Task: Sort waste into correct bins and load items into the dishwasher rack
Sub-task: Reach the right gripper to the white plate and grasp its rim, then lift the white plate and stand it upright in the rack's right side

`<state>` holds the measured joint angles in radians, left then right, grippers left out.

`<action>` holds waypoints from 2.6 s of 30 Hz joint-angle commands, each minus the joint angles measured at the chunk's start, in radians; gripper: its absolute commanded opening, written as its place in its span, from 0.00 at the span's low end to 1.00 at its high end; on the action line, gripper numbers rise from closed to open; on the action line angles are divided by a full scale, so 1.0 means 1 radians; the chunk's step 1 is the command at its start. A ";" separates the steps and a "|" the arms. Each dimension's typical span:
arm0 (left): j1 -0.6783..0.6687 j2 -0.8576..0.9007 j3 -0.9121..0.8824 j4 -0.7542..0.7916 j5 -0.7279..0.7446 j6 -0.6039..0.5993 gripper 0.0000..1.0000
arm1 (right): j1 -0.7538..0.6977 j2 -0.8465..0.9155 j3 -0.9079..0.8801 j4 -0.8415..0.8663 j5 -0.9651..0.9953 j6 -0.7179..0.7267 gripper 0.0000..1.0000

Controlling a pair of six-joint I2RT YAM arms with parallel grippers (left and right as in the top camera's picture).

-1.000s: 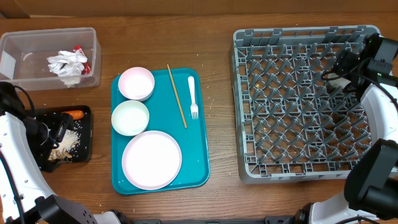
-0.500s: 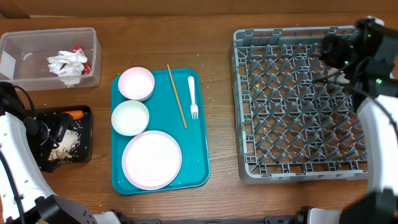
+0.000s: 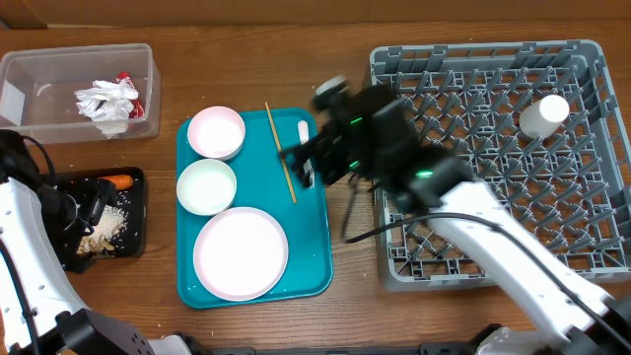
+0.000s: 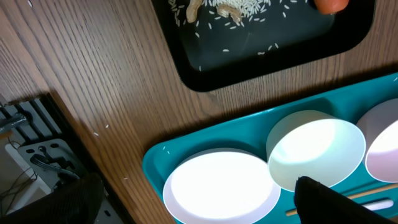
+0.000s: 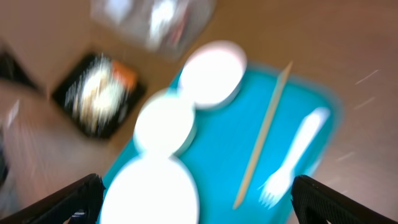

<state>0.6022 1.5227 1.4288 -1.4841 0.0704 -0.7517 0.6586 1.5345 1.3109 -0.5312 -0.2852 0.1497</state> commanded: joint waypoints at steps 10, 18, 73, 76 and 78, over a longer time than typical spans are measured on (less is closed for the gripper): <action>0.000 0.002 -0.003 0.001 -0.003 0.015 1.00 | 0.173 0.332 -0.003 -0.129 0.014 0.174 0.70; 0.000 0.002 -0.003 0.000 -0.003 0.015 1.00 | 0.241 0.403 -0.010 -0.163 0.015 0.275 0.66; 0.000 0.002 -0.003 0.000 -0.003 0.015 1.00 | -0.289 -0.061 0.516 -1.163 0.814 0.431 0.04; 0.000 0.002 -0.003 0.000 -0.003 0.015 1.00 | -0.402 -0.101 0.515 -1.152 0.955 0.431 0.04; 0.000 0.002 -0.003 0.001 -0.003 0.015 1.00 | -0.472 -0.109 0.515 -1.128 1.006 0.431 0.04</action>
<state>0.6022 1.5227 1.4288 -1.4841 0.0704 -0.7517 0.2630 1.4540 1.8030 -1.6855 0.5491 0.5629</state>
